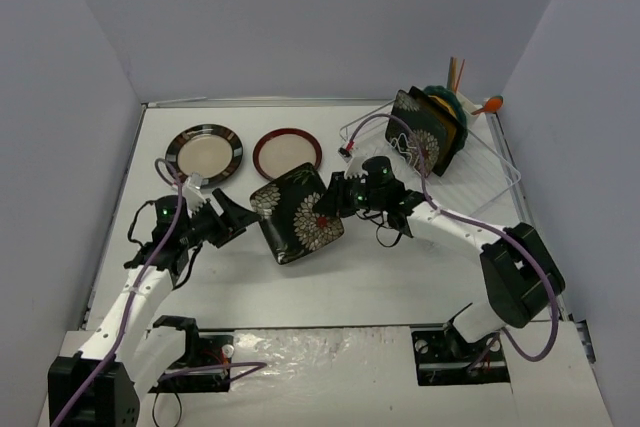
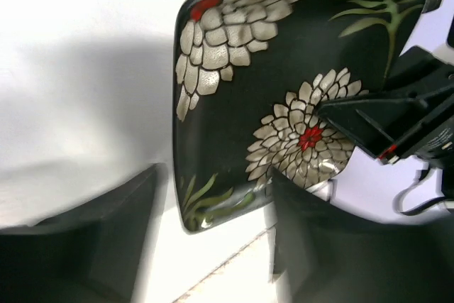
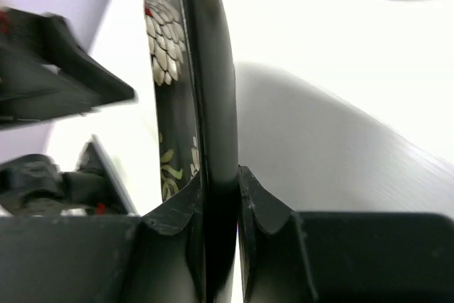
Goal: Load the plates into the dish rack
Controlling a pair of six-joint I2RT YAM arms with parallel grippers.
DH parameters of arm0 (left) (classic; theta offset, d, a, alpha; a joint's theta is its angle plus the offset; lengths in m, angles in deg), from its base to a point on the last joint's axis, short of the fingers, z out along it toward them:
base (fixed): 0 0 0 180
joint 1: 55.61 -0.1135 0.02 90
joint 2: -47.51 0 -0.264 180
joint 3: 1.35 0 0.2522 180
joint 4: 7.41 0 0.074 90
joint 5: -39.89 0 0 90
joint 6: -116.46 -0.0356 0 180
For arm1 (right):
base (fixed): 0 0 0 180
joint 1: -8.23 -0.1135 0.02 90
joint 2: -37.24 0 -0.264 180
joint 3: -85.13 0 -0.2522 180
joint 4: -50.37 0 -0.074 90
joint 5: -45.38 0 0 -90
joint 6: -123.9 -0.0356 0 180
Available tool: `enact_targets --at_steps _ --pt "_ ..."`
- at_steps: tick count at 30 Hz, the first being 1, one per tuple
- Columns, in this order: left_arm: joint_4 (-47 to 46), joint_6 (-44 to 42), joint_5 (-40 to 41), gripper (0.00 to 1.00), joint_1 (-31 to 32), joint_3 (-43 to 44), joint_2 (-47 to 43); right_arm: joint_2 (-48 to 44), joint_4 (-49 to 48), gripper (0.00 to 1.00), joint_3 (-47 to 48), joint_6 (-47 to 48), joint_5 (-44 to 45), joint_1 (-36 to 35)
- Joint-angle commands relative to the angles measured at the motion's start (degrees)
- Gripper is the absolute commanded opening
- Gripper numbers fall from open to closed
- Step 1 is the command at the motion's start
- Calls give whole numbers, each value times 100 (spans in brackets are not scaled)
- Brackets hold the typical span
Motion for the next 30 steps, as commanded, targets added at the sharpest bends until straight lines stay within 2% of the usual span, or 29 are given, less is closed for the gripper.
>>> enact_targets --at_steps 1,5,7,10,17,23,30 --pt "755 -818 499 81 -14 955 0 -823 722 0 1123 1276 671 323" --pt "1791 -1402 1533 93 -22 1485 80 -1062 1622 0 1945 2342 1162 656" --pt "2233 -1658 2034 94 -33 1679 118 -1108 2028 0 2383 2904 1503 744" --pt "2779 -2054 2808 96 -50 1906 155 -1096 2598 0 3024 3922 2463 805" --pt "3037 -2526 3883 97 -84 1954 191 -747 2680 0 3989 5585 4061 986" --pt "2807 -2586 3876 97 -108 1801 377 -188 2597 0 4280 6349 4572 1231" --pt "2739 -2623 3787 97 -233 1805 419 323 2464 0 4345 6602 4335 1679"
